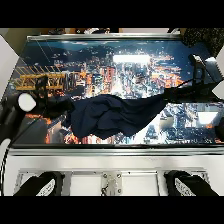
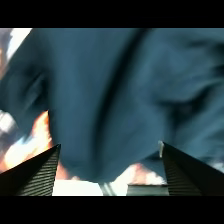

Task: Fold the clothes and pants, and hang the long-sleeved shirts on hangers.

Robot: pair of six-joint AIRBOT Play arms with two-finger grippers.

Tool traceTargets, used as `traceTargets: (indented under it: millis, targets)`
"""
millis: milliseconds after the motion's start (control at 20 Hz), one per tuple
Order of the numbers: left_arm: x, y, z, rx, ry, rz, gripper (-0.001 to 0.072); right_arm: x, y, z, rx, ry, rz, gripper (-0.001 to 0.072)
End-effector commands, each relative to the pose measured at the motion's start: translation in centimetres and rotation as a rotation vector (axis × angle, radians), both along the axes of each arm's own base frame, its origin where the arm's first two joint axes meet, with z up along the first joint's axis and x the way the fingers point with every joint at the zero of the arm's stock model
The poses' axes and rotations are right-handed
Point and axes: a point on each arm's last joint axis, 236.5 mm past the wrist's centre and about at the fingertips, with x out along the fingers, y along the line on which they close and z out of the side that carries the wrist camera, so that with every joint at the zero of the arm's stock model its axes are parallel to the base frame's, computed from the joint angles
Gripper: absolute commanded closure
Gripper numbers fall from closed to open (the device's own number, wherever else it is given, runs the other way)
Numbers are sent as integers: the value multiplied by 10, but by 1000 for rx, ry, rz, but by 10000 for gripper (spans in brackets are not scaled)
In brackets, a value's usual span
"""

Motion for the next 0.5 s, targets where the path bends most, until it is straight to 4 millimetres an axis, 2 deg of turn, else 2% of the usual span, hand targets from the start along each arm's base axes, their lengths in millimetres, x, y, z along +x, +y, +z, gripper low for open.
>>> traceTargets:
  millis: [0, 100, 200, 450]
  targets:
    - [-51, 32, -62, -64, 88, 261, 35, 0, 1, -1, 5, 5, 2, 700]
    - [-54, 28, -76, -173, 84, 372, 35, 0, 2, -2, 6, 5, 2, 700]
    - [-49, 19, -85, -244, 70, 409, 36, 0, 2, -2, 6, 5, 2, 700]
    - [-47, -5, -117, -247, 192, 363, 36, 0, 2, -2, 6, 5, 2, 700]
